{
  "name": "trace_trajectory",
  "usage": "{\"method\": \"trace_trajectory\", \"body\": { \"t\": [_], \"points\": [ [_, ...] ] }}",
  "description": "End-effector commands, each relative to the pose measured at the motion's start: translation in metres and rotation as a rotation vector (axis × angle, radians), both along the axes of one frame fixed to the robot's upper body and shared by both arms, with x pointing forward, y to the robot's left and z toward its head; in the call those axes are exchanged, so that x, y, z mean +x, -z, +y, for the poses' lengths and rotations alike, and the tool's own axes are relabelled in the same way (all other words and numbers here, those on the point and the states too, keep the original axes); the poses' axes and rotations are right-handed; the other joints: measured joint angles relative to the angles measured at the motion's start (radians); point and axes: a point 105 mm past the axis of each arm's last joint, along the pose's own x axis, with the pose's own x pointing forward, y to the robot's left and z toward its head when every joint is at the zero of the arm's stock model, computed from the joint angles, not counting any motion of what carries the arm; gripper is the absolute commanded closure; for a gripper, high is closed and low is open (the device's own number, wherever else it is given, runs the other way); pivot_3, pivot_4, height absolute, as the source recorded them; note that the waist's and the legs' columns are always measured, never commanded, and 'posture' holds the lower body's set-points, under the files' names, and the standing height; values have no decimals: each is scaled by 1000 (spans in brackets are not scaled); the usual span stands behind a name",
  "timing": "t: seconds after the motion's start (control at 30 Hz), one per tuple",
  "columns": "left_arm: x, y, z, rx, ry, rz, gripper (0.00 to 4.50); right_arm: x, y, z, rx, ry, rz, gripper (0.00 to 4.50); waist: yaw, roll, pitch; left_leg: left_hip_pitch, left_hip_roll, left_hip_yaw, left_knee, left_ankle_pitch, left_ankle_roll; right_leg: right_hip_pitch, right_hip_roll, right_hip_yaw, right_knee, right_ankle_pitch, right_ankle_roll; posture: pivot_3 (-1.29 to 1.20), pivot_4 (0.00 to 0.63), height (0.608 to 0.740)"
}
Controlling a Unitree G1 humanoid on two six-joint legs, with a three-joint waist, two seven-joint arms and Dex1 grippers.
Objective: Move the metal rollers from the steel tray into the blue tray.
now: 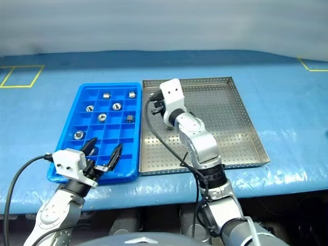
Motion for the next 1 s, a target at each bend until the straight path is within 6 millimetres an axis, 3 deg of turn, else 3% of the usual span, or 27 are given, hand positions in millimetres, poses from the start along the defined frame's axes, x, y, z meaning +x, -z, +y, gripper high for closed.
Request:
{"method": "trace_trajectory", "body": {
  "t": [0.03,0.17,0.4,0.83,1.0],
  "points": [
    [-9,-19,8,30,-70,-77,0,-7,-11,26,17,-103,-50,3640,12,0,0,0,0,0,0,0,0,0,0,0,0,0,0,237,150,740],
    [-23,-18,17,42,-154,-67,0,-14,-5,52,24,-203,-30,3640,45,0,0,-1,0,0,0,0,0,-1,0,0,0,-1,-1,306,150,740],
    [-33,-18,21,60,-227,-65,0,-17,8,78,28,-304,11,3640,88,0,1,-1,0,0,0,0,0,-2,0,-1,-1,-1,-2,375,150,740],
    [-36,-16,17,48,-230,-68,0,-23,54,93,-38,-390,141,3640,128,1,1,-5,1,1,-2,0,0,-7,0,-2,-1,-2,-3,399,150,740],
    [-33,-15,14,38,-201,-67,0,-23,53,89,-10,-387,153,2110,130,1,1,-6,1,1,-1,0,0,-7,0,-2,-1,-2,-3,370,150,740]
  ]
}}
